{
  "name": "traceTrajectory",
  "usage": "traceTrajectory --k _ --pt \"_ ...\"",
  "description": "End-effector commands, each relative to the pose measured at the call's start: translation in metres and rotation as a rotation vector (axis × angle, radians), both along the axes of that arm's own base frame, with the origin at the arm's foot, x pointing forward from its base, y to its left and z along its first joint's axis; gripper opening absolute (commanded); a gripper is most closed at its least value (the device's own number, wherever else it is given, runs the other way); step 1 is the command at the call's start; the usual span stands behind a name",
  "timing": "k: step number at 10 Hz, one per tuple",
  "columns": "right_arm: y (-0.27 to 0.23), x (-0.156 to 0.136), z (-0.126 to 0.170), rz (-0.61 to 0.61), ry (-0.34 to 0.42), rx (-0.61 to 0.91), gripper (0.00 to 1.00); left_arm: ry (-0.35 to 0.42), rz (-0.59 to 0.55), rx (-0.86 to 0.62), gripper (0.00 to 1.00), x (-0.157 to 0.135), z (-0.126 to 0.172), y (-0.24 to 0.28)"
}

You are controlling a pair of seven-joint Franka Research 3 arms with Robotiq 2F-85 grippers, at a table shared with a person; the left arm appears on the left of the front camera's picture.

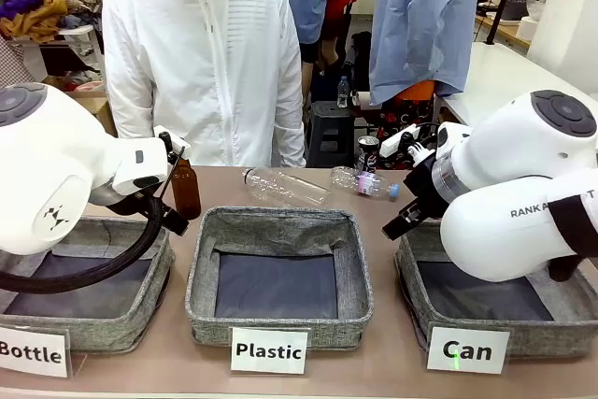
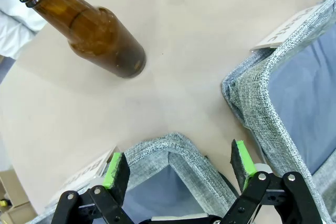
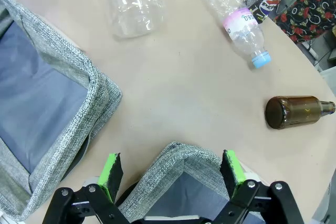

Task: Sort the can waste into the basket.
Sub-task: Pick up the can waste from the table and place it in the right Fabric basket.

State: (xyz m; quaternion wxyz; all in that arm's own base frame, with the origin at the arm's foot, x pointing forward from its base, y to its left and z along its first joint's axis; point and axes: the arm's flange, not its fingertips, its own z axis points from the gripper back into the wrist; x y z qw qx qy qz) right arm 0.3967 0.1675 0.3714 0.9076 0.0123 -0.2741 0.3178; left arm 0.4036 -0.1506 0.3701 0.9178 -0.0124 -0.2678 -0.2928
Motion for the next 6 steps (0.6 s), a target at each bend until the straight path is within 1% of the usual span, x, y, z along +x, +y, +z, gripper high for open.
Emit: traceTrajectory --k 1,2,3,4,5,6 --pt "0.0 0.0 0.0 0.0 0.0 0.0 1.0 0.0 0.0 0.0 1.0 0.0 0.0 0.0" --pt "-0.006 -0.013 0.031 -0.008 0.036 0.109 1.0 -0.025 -0.008 -0.017 1.0 -0.012 0.029 0.01" --pt "-0.009 -0.033 0.073 -0.103 0.117 0.189 1.0 -0.056 -0.016 -0.136 1.0 -0.037 0.073 0.02" --pt "-0.019 -0.063 0.121 -0.201 0.194 0.29 1.0 0.001 0.053 -0.251 1.0 -0.074 0.124 0.028" --pt "-0.038 -0.093 0.153 -0.192 0.2 0.365 1.0 -0.033 -0.018 -0.267 1.0 -0.105 0.153 0.039" --pt "-0.063 -0.12 0.169 -0.187 0.219 0.422 1.0 -0.007 -0.091 -0.32 1.0 -0.133 0.165 0.056"
